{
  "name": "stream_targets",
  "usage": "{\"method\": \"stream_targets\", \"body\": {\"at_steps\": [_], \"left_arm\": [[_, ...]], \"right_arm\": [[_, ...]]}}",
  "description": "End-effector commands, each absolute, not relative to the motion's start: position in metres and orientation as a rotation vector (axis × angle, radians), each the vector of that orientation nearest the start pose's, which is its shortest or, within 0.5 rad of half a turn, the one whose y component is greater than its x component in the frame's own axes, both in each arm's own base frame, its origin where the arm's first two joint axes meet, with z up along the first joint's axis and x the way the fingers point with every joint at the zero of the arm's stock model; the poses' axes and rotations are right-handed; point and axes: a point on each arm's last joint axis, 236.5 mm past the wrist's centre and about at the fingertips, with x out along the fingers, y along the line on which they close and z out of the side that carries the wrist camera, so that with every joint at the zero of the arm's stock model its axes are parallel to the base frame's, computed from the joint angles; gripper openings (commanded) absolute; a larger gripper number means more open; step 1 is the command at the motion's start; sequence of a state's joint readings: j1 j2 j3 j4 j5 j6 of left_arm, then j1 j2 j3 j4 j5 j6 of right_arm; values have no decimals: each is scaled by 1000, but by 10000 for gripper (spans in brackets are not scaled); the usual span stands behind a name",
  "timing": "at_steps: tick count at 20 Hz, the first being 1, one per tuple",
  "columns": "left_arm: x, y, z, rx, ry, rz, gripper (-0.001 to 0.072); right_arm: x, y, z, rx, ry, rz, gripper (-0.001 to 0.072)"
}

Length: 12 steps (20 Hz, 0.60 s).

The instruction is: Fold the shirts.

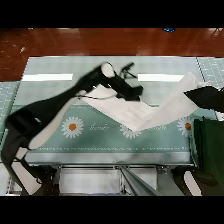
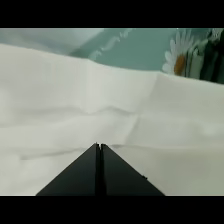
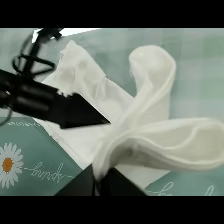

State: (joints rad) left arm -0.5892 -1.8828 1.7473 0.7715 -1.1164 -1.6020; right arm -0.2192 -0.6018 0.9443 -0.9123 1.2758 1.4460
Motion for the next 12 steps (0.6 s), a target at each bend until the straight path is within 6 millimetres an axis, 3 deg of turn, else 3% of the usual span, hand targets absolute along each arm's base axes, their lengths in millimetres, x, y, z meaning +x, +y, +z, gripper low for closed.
{"method": "stream_targets", "body": {"at_steps": [1, 4, 7, 9, 12], "left_arm": [[428, -317, 68, -369, 1261, -719, 12], [447, -213, 124, -319, 1097, -534, 13], [422, -127, 155, -281, 985, -357, 13], [392, -93, 156, -266, 949, -294, 13], [344, -75, 134, -294, 948, -244, 13]], "right_arm": [[278, 91, 183, 479, 800, 392, 25], [298, 124, 179, 533, 821, 497, 25], [334, 187, 170, 523, 854, 621, 25], [362, 238, 161, 497, 884, 695, 25], [398, 310, 128, 490, 984, 778, 26]]}}
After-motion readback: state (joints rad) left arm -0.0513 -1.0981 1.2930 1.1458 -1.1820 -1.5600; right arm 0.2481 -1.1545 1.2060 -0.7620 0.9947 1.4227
